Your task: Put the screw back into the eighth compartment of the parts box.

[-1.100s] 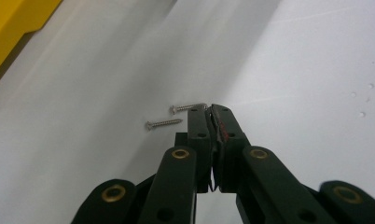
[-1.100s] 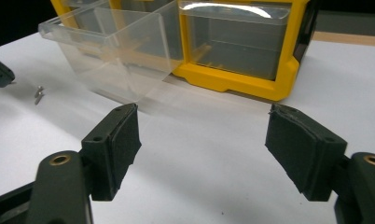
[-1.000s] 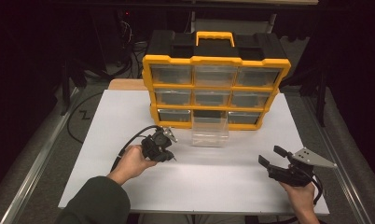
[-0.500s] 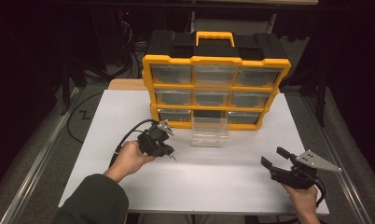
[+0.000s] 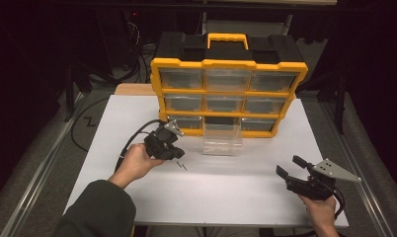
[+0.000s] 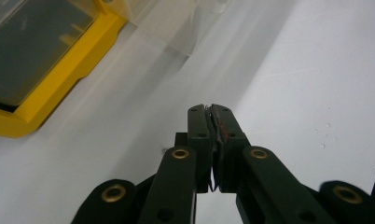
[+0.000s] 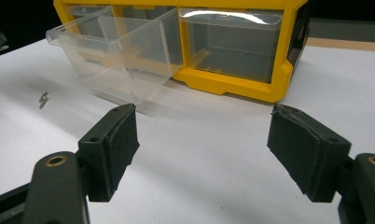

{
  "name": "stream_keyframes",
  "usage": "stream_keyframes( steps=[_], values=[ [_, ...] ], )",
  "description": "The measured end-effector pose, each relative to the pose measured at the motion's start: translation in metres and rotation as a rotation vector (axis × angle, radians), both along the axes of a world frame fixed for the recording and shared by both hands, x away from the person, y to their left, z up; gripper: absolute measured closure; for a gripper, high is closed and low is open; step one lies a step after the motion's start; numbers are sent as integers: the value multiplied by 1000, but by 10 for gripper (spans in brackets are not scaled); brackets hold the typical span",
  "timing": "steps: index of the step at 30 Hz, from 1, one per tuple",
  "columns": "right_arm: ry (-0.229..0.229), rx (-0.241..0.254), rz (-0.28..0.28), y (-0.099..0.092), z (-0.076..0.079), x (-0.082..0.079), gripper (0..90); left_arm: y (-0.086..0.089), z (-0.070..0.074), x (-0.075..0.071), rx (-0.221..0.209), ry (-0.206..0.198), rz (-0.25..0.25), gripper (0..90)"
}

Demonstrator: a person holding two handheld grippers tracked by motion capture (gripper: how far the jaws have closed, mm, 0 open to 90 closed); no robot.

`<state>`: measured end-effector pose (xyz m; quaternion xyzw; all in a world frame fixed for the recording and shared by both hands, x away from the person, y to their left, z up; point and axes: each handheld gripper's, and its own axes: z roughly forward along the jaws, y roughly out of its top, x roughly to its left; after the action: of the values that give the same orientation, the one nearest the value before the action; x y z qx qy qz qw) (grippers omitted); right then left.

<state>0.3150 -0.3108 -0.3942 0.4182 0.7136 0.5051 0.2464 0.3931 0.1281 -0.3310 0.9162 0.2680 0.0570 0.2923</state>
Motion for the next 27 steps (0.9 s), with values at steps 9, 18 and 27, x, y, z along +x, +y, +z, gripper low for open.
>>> stream_keyframes(
  steps=[9,18,27],
  values=[
    [0,2,5,0,0,0,260,-1,15,8,-14,-10,9,870],
    [-4,-1,0,0,0,0,260,-6,29,17,-24,-17,0,870],
    [1,-4,-3,1,0,0,261,-14,34,24,-26,-7,-3,870]
  ],
)
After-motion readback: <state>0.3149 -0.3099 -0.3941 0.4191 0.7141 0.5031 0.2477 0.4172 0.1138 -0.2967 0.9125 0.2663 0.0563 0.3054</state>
